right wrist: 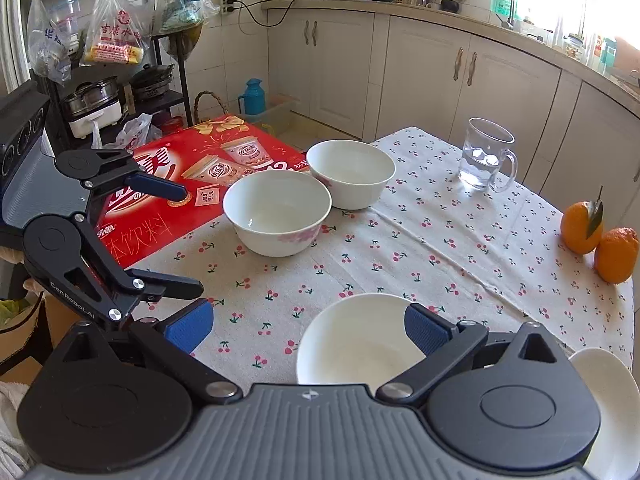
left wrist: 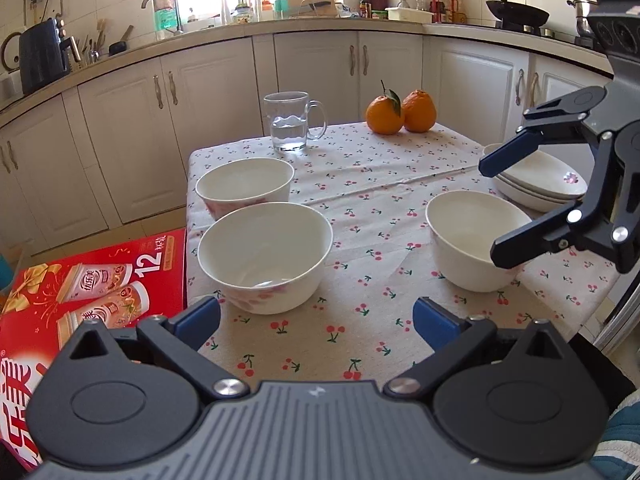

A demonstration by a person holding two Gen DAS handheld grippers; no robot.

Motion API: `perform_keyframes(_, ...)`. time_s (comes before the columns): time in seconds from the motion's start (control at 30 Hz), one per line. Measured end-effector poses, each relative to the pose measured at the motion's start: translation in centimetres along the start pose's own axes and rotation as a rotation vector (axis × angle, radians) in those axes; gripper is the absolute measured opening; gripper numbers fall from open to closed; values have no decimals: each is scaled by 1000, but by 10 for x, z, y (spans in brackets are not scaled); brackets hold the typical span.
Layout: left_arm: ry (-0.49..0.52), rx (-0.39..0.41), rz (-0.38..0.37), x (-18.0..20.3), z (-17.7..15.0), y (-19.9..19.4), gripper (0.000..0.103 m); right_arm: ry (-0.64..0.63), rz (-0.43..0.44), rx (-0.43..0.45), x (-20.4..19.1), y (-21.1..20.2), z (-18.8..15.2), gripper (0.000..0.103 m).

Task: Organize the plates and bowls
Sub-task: 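Grip the rim of the set-down white bowl with the right tool, then lift the white bowl with the right tool and carry it over another white bowl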

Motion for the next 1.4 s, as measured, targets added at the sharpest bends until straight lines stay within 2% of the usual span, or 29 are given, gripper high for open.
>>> perform_keyframes(0.3,-19,-5,58,-26,-3,25,102,-11,55,-29,-6,38,32,103)
perform_keyframes(0.63,-36,-1,71,-40,-1,47,102,15,138,-76,-4,91,66,103)
perform_keyframes(0.87,-18,1,53,-39,0,57,98,25,177,-107,-4,119,80,93)
perform_keyframes(0.93,-27,-2,43,-39,0,58,90,29,185,-120,-4,126,81,90)
perform_keyframes(1.13,-38,0,28,-40,0,58,87,46,202,-155,-3,146,81,79)
perform_keyframes(1.2,-43,0,21,-40,1,58,82,51,207,-160,-3,149,82,76)
perform_keyframes(1.4,-44,1,7,-42,1,60,81,57,220,-174,-4,155,82,65)
Point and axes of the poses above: each gripper's, at about its wrist camera, not at the fingertips, and y roughly the way its jaws point, x to its right, z to its top, the point moved 10 cm from there along y, roughly the way its jaws point, and after that the axes turned 4 degrees about -z, right-handed, at the moved point
